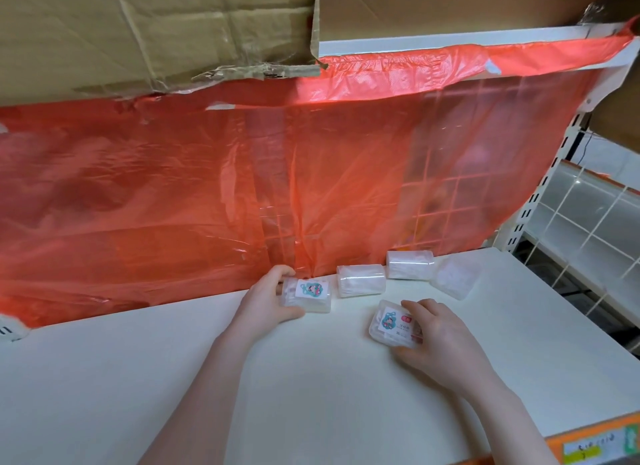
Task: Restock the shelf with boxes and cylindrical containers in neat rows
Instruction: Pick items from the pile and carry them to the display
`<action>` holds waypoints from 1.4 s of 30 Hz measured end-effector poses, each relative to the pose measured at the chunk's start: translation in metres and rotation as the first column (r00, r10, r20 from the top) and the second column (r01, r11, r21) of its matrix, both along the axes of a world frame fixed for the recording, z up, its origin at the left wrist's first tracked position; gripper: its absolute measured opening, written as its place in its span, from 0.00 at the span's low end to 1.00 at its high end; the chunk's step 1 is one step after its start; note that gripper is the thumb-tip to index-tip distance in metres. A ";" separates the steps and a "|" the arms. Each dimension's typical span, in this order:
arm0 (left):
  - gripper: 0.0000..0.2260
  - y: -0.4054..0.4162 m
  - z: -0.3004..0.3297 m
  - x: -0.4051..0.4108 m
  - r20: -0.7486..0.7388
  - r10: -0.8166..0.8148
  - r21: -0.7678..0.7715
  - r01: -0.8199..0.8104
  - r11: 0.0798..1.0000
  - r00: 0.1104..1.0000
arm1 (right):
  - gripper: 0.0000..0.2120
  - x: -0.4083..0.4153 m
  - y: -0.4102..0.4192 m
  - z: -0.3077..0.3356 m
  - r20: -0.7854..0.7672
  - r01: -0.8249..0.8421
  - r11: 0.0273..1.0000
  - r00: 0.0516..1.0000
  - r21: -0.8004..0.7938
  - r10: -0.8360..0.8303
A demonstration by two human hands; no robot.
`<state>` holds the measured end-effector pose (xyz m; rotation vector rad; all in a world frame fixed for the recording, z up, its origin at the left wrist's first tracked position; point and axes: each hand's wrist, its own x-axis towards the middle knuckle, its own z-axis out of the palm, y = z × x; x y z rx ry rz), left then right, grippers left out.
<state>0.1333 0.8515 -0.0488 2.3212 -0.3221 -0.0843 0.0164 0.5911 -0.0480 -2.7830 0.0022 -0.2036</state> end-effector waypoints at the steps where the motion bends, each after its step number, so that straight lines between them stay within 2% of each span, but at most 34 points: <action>1: 0.26 0.002 -0.002 -0.001 0.007 -0.017 0.008 0.017 1.000 1.000 | 0.32 0.000 0.000 0.000 -0.003 -0.001 1.000 1.000 0.003 0.001; 4: 0.26 0.009 -0.004 -0.004 -0.019 -0.059 0.015 0.059 0.998 0.998 | 0.32 0.000 0.000 0.000 -0.018 -0.005 1.000 1.000 0.006 0.005; 9: 0.27 0.015 0.000 -0.016 -0.163 -0.115 -0.054 0.108 0.993 0.980 | 0.32 0.001 0.001 0.001 -0.027 -0.004 1.000 1.000 0.007 0.004; 12: 0.30 0.011 0.002 -0.017 -0.179 -0.135 -0.006 0.136 0.991 0.975 | 0.33 0.001 0.001 0.002 -0.038 -0.005 1.000 0.999 0.003 0.005; 16: 0.25 0.011 0.007 -0.016 -0.180 -0.158 0.057 0.171 0.984 0.971 | 0.33 -0.001 -0.001 0.004 -0.047 -0.007 1.000 0.999 -0.001 0.007; 20: 0.23 0.014 0.015 -0.021 -0.228 -0.190 0.009 0.197 0.980 0.955 | 0.31 -0.006 -0.003 0.005 -0.049 -0.008 1.000 0.999 -0.004 0.008; 25: 0.23 0.014 0.033 -0.040 -0.155 -0.150 -0.073 0.140 0.988 0.977 | 0.29 -0.014 -0.005 0.005 -0.047 -0.012 1.000 0.999 0.019 0.013; 30: 0.25 0.018 0.042 -0.063 -0.069 -0.130 -0.061 0.125 0.990 0.989 | 0.31 -0.021 -0.006 0.007 -0.047 -0.056 0.998 0.997 0.027 0.057; 42: 0.26 0.062 0.062 -0.140 0.044 0.025 0.167 -0.033 0.985 0.999 | 0.33 -0.038 0.032 0.007 -0.027 -0.293 0.953 0.955 0.075 0.296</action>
